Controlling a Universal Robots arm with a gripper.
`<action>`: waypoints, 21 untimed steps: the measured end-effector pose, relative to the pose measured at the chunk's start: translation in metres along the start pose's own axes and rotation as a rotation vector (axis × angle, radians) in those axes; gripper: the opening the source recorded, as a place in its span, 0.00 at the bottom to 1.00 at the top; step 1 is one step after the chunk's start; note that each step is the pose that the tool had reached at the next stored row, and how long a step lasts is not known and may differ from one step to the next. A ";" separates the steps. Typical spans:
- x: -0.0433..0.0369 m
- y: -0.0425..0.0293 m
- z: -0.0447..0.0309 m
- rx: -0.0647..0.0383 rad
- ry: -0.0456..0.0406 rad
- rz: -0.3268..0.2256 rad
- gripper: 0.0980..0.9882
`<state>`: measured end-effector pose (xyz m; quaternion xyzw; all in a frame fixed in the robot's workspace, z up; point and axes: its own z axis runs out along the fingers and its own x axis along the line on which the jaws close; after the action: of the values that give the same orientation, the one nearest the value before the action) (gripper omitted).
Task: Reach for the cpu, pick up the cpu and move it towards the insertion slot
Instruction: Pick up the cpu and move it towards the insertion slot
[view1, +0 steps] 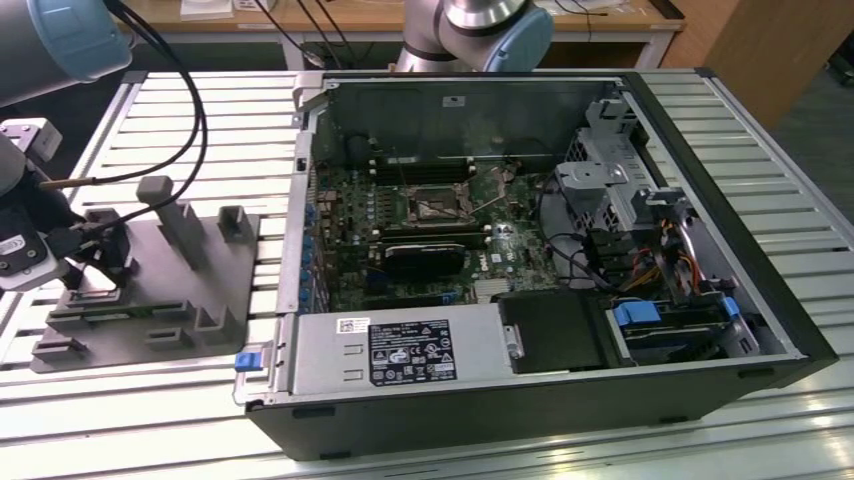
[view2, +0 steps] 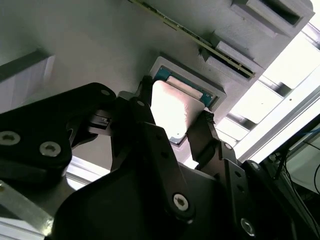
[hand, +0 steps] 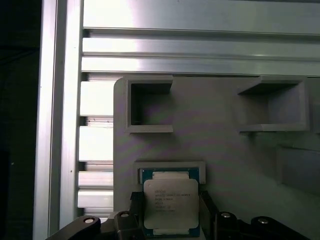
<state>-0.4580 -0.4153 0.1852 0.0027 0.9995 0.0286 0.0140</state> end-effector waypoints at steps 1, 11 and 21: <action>0.0000 0.0000 0.0001 0.000 -0.0001 0.000 0.49; -0.0004 0.0008 -0.0138 0.000 -0.0001 0.000 0.49; -0.0010 0.0022 -0.0373 0.000 -0.0001 0.000 0.49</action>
<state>-0.4580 -0.4153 0.2226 0.0028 0.9995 0.0286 0.0141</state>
